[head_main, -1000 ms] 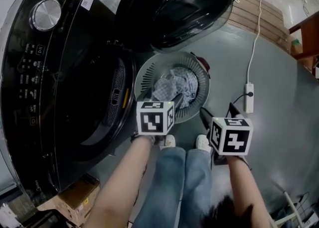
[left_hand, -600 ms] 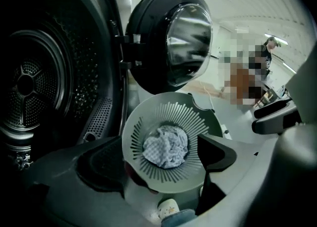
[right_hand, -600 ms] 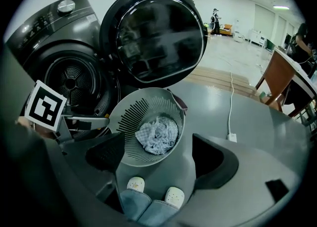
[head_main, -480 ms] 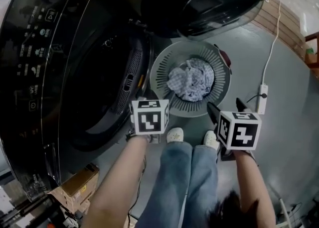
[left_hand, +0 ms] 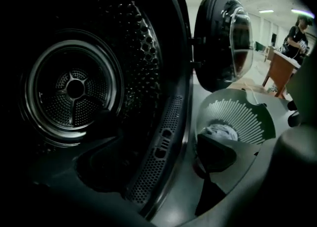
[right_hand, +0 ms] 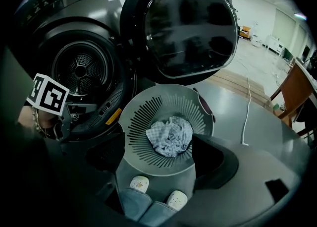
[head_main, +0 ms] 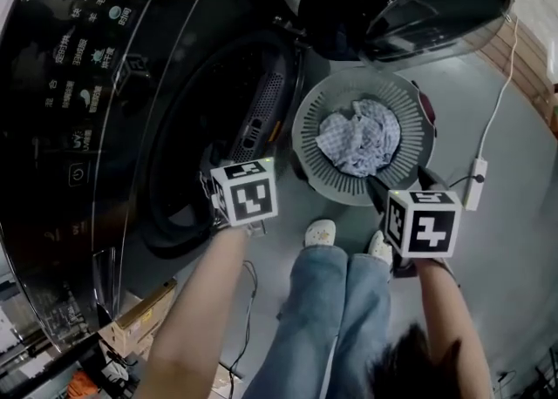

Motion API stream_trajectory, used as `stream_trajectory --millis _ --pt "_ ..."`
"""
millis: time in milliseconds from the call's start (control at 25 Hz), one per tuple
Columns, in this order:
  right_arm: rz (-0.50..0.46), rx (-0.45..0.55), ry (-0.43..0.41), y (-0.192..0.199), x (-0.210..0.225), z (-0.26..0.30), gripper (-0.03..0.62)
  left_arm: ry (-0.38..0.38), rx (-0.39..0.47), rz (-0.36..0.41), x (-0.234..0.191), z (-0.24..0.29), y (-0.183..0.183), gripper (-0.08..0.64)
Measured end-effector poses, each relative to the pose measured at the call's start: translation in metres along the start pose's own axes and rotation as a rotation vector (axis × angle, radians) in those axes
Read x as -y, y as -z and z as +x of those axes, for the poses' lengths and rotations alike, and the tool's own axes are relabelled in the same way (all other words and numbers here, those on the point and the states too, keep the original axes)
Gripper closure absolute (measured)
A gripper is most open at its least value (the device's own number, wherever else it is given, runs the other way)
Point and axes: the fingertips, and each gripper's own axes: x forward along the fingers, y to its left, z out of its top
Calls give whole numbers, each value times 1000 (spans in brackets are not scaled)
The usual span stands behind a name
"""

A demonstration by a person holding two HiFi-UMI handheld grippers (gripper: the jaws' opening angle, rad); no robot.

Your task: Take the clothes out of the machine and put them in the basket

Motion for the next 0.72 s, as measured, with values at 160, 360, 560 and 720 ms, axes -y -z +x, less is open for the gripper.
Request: stream_trajectory --millis 160,360,560,720 --pt "-32 -4 -11 -6 -8 5 167 -103 -17 -2 -41 9 -2 112" --pt "-42 -29 -11 3 -10 10 169 -181 -62 62 -64 25 -3 112" --pt "-46 -64 -33 23 -18 18 170 -261 -136 80 -84 52 9 112" --pt "-25 -81 -38 32 -19 31 170 -299 -215 90 -99 72 19 112"
